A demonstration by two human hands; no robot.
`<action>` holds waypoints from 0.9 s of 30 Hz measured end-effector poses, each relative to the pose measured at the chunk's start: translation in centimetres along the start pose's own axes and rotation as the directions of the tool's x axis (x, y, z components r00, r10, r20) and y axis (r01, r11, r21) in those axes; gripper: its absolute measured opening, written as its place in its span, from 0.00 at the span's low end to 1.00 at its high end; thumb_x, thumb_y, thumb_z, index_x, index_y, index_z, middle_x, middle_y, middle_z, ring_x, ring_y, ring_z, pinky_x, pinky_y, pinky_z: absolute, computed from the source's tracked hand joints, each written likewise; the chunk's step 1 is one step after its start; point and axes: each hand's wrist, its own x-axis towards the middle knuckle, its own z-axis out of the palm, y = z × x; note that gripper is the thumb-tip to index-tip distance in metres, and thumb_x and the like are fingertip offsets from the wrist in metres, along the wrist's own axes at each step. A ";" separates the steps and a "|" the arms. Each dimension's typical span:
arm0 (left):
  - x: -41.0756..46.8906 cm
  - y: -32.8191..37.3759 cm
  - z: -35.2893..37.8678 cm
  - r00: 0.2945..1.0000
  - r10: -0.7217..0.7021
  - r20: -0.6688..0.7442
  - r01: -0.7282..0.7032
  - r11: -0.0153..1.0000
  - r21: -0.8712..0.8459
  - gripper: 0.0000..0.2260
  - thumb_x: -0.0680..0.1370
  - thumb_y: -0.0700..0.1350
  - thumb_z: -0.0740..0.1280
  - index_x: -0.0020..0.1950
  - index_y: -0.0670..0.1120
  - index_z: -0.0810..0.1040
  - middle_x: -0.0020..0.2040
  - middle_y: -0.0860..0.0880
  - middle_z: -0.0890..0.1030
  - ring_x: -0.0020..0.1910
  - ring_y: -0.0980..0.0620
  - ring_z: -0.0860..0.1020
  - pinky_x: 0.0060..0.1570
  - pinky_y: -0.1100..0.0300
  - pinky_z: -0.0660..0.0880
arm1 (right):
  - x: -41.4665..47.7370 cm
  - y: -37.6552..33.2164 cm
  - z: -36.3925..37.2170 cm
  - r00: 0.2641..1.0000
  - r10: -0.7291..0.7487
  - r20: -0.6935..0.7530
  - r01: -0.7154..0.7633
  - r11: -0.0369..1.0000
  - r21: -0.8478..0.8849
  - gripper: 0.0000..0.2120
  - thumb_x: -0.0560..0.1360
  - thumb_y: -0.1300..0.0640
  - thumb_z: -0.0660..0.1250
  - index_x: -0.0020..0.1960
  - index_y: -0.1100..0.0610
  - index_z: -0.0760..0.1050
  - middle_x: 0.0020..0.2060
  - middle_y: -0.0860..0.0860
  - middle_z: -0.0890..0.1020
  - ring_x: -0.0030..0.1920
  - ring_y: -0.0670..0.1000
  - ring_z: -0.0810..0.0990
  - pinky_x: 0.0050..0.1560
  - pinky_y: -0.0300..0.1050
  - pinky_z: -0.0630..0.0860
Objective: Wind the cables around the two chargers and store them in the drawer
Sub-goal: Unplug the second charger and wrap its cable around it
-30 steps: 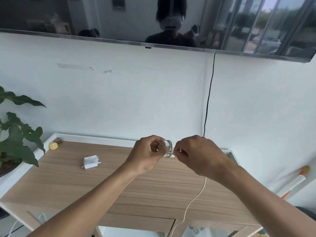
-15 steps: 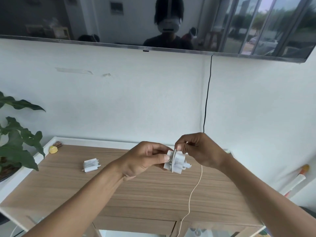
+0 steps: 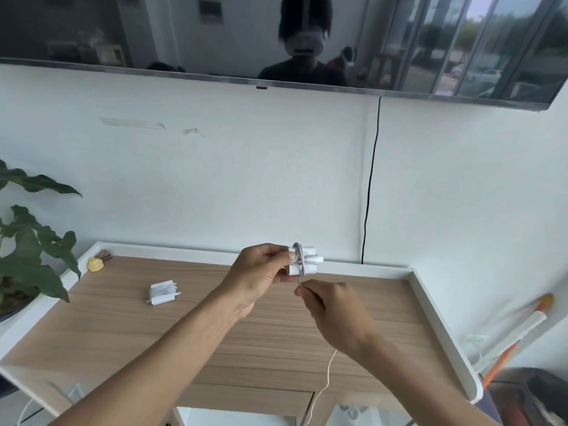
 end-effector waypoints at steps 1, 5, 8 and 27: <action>0.1 -0.3 0.0 0.999 0.016 -0.036 -0.015 0.999 0.041 0.07 0.76 0.39 0.69 0.51 0.37 0.80 0.46 0.40 0.83 0.39 0.51 0.81 0.44 0.58 0.81 | 0.0 -0.2 -0.4 1.000 -0.006 0.030 0.007 0.999 -0.048 0.12 0.79 0.52 0.60 0.40 0.54 0.76 0.25 0.47 0.73 0.28 0.52 0.70 0.33 0.48 0.70; 0.5 -1.1 0.2 0.993 0.040 -0.112 -0.032 0.997 0.067 0.02 0.75 0.39 0.71 0.46 0.42 0.81 0.48 0.37 0.83 0.41 0.48 0.82 0.51 0.50 0.81 | 0.1 -1.7 -2.0 0.989 -0.039 0.139 0.069 0.973 -0.219 0.12 0.80 0.51 0.56 0.42 0.53 0.73 0.33 0.50 0.78 0.37 0.57 0.74 0.36 0.45 0.66; 0.4 -1.6 0.3 0.991 0.092 -0.100 -0.074 0.984 0.165 0.02 0.74 0.40 0.72 0.46 0.44 0.81 0.42 0.44 0.84 0.39 0.48 0.83 0.54 0.48 0.80 | 0.8 -2.5 -3.6 0.986 -0.046 0.159 0.096 0.940 -0.327 0.12 0.80 0.50 0.55 0.44 0.53 0.74 0.41 0.53 0.81 0.41 0.58 0.77 0.38 0.45 0.66; -0.6 0.3 -1.6 0.891 0.048 0.452 -0.134 0.978 0.160 0.11 0.73 0.39 0.70 0.55 0.40 0.80 0.48 0.44 0.83 0.47 0.51 0.81 0.46 0.61 0.77 | 5.0 0.2 -7.1 0.973 0.038 0.226 -0.069 0.989 0.130 0.09 0.76 0.57 0.67 0.40 0.48 0.82 0.33 0.50 0.83 0.33 0.43 0.78 0.37 0.37 0.74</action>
